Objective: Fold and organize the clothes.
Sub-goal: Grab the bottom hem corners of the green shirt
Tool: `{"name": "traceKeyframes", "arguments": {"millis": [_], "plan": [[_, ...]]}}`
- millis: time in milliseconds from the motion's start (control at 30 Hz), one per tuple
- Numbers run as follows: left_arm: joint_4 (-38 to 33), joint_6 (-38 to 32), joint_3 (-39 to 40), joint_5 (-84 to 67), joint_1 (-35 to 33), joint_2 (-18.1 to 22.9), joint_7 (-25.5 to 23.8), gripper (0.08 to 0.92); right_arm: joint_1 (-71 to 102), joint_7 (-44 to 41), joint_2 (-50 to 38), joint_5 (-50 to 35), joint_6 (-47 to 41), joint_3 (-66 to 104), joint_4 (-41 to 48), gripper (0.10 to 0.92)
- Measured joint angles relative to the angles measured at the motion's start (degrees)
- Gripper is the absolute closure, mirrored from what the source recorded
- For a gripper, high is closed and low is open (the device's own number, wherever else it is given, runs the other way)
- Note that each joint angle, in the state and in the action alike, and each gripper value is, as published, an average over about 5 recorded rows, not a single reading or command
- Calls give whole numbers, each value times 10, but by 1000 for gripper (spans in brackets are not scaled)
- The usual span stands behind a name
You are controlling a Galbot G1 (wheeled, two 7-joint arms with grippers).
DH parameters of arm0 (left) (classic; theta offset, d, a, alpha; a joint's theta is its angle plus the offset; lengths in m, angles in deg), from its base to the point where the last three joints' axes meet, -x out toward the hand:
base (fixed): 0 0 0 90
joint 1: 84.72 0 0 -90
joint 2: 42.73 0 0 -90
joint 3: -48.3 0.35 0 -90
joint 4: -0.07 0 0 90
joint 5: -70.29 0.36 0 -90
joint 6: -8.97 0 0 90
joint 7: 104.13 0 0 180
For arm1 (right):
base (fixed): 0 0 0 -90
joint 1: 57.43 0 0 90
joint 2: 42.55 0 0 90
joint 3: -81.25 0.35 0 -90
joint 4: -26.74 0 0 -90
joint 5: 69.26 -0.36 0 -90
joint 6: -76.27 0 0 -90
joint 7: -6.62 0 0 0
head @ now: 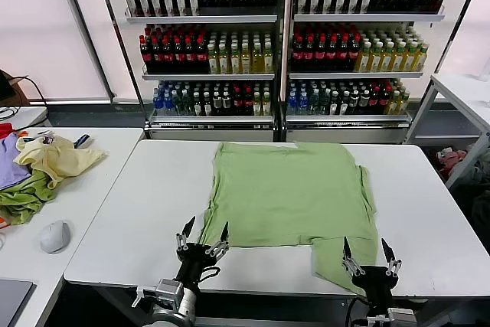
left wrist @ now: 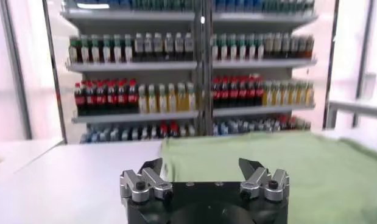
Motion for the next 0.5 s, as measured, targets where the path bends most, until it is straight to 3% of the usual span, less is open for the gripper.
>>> {"name": "traceKeyframes", "arguments": {"millis": [500], "plan": [[43,86,15,-40,43,3,43,183,-7,5,4,-10,-46,-5,26,203]]}}
